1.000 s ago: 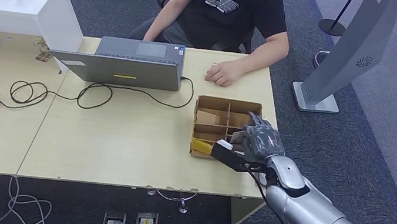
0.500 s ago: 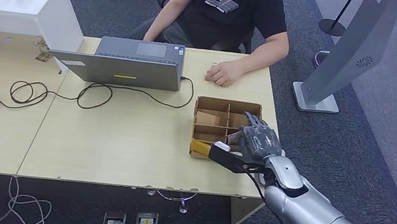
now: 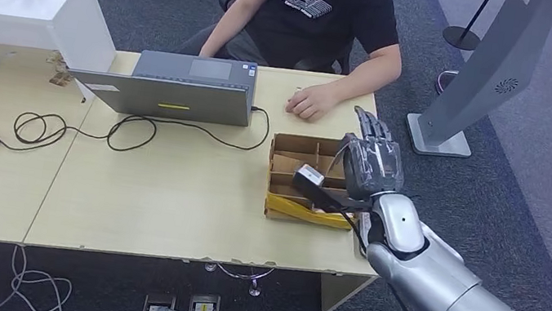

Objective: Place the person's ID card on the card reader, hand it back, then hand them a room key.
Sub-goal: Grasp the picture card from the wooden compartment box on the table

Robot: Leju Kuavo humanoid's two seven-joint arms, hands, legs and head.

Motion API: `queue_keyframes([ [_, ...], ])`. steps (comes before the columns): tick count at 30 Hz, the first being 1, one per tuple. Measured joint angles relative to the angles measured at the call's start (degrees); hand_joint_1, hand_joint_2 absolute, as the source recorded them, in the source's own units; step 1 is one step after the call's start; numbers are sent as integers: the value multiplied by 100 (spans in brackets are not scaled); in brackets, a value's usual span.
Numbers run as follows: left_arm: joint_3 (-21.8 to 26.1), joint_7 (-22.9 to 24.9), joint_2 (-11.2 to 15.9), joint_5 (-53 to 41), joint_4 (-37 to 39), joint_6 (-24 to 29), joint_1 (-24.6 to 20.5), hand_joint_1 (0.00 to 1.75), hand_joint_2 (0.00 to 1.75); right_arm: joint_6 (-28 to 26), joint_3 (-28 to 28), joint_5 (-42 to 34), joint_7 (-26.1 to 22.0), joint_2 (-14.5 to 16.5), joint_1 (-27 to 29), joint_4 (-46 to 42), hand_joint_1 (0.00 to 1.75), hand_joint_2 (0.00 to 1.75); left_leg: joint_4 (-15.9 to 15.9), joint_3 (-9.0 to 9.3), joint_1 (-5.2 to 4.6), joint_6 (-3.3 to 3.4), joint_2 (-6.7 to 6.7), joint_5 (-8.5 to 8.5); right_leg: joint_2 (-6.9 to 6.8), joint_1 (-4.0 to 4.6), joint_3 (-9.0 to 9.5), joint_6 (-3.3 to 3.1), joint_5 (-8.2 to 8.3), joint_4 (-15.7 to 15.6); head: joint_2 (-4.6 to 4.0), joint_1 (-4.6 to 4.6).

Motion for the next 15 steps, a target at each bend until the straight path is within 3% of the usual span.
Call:
queue_keyframes([
  [8, -46, 0, 0, -7, 0, -13, -4, 0, 0, -252, -371, 219, 19, 72, -120, -185, 175, 175, 0, 0, 0, 0, 0, 0, 0, 0, 0, 0, 0, 0, 0, 1],
  [15, -102, 0, -1, -11, 0, -12, -13, 0, 0, -321, -563, 231, -330, 321, -110, -160, 175, 175, 0, -1, 2, -1, 0, 0, 0, 2, -1, 0, 0, 0, 0, 0],
])
